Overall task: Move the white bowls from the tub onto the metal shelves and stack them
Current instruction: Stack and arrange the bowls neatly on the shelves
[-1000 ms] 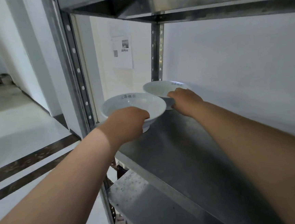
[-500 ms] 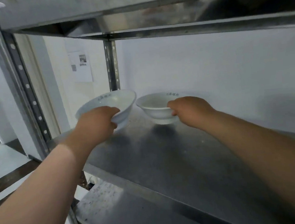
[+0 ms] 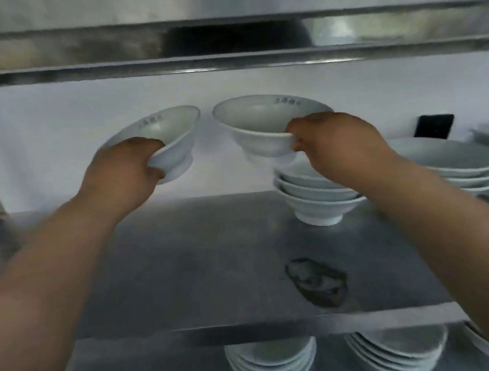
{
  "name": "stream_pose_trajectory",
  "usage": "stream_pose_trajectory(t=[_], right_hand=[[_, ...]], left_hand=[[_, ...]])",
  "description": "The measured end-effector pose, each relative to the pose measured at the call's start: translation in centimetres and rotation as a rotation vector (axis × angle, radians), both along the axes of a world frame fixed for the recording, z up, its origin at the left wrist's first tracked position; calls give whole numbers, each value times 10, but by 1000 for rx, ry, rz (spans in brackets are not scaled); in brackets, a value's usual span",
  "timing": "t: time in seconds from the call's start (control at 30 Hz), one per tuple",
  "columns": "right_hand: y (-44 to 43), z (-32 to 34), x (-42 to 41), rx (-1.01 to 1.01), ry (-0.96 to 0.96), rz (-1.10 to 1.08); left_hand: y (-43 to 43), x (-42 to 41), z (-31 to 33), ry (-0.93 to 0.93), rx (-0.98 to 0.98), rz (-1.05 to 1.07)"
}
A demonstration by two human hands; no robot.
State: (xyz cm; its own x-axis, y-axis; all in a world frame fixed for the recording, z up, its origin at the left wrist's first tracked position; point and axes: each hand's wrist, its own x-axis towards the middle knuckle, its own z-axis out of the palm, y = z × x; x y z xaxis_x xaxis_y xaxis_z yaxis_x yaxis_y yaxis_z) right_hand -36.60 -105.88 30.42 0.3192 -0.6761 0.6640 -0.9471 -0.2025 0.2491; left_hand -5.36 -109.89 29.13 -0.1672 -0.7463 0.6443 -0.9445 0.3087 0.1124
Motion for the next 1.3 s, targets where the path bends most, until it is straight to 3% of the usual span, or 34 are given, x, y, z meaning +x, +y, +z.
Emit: stream_pose_trajectory(t=[0.27, 0.53, 0.87, 1.17, 1.3], right_hand=[[57, 11, -150, -101, -23, -161], [71, -20, -244, -20, -53, -272], [52, -40, -286, 182, -123, -327], [43, -34, -281, 276, -99, -260], [46, -35, -274, 331, -151, -199]], left_hand=[[9, -156, 21, 44, -129, -222], [14, -250, 2, -96, -8, -335], [5, -264, -8, -272, 130, -268], [11, -257, 2, -194, 412, -328], [15, -253, -8, -172, 366, -349]])
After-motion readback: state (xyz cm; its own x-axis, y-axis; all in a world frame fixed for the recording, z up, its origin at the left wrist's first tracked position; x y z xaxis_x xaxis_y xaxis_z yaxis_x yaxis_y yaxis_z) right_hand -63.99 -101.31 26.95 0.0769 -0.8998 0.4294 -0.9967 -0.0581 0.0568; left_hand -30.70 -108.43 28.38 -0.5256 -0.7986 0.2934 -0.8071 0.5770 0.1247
